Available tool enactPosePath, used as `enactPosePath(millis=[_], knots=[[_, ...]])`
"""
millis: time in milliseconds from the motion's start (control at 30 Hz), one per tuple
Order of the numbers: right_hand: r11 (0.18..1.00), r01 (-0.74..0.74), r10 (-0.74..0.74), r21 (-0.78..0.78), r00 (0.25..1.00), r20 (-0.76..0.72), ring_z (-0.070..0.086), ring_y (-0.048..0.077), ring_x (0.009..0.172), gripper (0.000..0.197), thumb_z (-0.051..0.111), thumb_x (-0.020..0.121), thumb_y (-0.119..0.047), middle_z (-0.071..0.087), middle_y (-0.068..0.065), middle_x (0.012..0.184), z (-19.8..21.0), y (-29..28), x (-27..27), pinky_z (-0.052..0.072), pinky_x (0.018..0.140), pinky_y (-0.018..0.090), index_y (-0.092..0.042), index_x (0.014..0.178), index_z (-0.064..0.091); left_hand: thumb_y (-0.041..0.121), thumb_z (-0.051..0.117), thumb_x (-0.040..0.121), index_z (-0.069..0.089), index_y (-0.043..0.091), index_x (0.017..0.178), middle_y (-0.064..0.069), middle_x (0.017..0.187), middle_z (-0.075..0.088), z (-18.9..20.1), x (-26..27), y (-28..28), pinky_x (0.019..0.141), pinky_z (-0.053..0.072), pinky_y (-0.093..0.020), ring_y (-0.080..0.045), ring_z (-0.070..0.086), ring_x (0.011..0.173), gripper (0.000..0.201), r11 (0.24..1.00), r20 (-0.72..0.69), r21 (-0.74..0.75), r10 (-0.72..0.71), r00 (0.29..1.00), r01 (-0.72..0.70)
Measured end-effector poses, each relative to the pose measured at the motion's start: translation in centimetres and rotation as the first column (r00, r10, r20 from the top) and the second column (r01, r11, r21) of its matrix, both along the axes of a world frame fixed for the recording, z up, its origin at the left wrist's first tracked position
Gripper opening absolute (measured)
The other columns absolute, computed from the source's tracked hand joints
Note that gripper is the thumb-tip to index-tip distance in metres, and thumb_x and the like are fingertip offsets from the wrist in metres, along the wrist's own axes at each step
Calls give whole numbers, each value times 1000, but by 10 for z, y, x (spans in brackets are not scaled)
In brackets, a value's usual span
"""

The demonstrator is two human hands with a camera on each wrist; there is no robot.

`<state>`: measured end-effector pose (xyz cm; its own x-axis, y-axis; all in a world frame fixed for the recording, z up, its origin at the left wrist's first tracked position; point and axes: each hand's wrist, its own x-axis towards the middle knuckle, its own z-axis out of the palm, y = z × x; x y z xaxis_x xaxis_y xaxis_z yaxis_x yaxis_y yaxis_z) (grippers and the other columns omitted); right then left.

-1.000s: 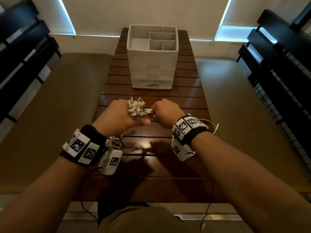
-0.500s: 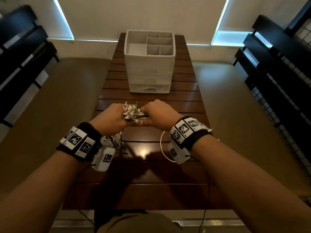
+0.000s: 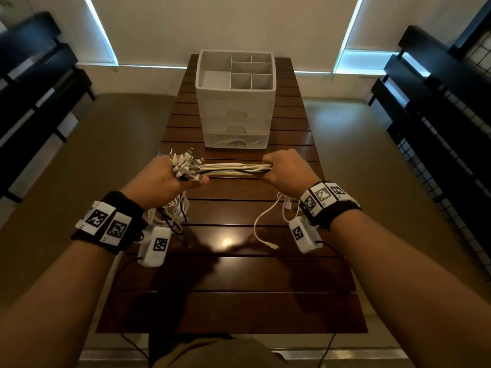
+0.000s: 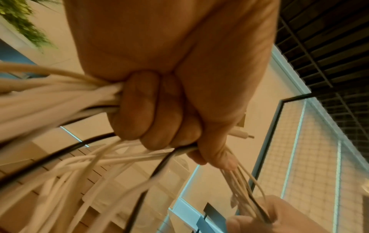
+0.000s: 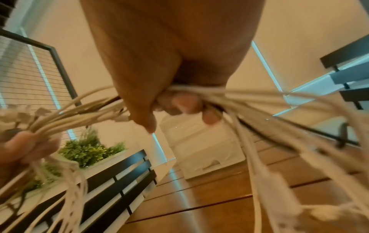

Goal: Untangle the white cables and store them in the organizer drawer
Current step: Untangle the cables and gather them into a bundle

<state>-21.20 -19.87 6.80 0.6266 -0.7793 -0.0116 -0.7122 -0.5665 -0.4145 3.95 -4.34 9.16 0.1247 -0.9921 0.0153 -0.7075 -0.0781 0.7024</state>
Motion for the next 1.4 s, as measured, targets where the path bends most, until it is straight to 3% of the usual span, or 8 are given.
enactPosePath(millis=[233, 433, 633, 833, 967, 1100, 1200, 1400], knots=[[995, -34, 39, -94, 998, 53, 61, 22, 73, 11, 65, 93, -30, 64, -2, 73, 10, -4, -16, 58, 70, 42, -30, 82, 67, 34, 73, 95, 73, 25, 96, 23, 66, 64, 9, -9, -5, 56, 39, -7, 6, 58, 61, 9, 1000, -51, -17, -5, 999, 4], [997, -29, 32, 73, 999, -39, 64, 16, 70, 35, 62, 94, -61, 65, -8, 69, -21, -6, -42, 47, 60, 33, -30, 79, 68, 29, 76, 92, 69, 23, 84, 24, 58, 62, -4, -30, -9, 54, 39, -6, 9, 56, 54, 13, 999, -119, 34, -4, 993, 8], [998, 6, -15, -62, 987, -160, 59, 26, 65, 41, 55, 101, -41, 58, 0, 68, 6, -13, -54, 42, 56, 30, -25, 63, 55, 28, 77, 94, 73, 28, 94, 27, 67, 67, -23, -51, -12, 62, 40, -6, 11, 59, 64, 4, 998, -182, 61, -1, 983, 13], [967, -28, -10, -252, 989, -149, 61, 27, 77, 22, 62, 99, -46, 65, 2, 79, 23, -18, -70, 44, 68, 34, -27, 87, 66, 23, 73, 97, 68, 26, 84, 25, 56, 59, -2, -61, -19, 55, 38, -6, 9, 54, 55, 14, 1000, -179, -3, 8, 984, -8], [985, 10, -3, -172, 999, 39, 57, 17, 65, 32, 67, 95, -51, 55, -9, 64, 36, -23, -73, 35, 59, 26, -29, 75, 57, 23, 73, 97, 68, 16, 87, 24, 58, 59, 17, -53, -21, 56, 38, -6, 7, 54, 57, 13, 995, -166, -81, 39, 985, -53], [986, 33, 9, -163, 968, 251, 48, 3, 56, 37, 65, 98, -42, 52, -12, 59, 66, -25, -53, 30, 53, 22, -32, 64, 54, 24, 74, 96, 71, 30, 85, 21, 71, 66, 30, -37, -21, 69, 46, -21, 4, 58, 67, 13, 981, -176, -165, 73, 982, -102], [995, -51, 72, -85, 961, 267, 52, 9, 54, 37, 66, 98, -46, 59, -7, 59, 50, -21, -37, 34, 50, 22, -26, 68, 64, 21, 73, 96, 74, 40, 80, 22, 69, 66, 33, -27, -16, 68, 45, -19, 6, 58, 65, 25, 973, -182, -181, 108, 977, -141], [998, 59, -61, 30, 994, 95, 66, 23, 74, 23, 69, 91, -37, 62, -8, 71, -14, -30, -41, 52, 67, 35, -32, 72, 58, 22, 74, 96, 66, 16, 79, 18, 55, 57, 13, -14, 0, 52, 38, -8, 0, 49, 52, 20, 978, -151, -63, 187, 971, -198]])
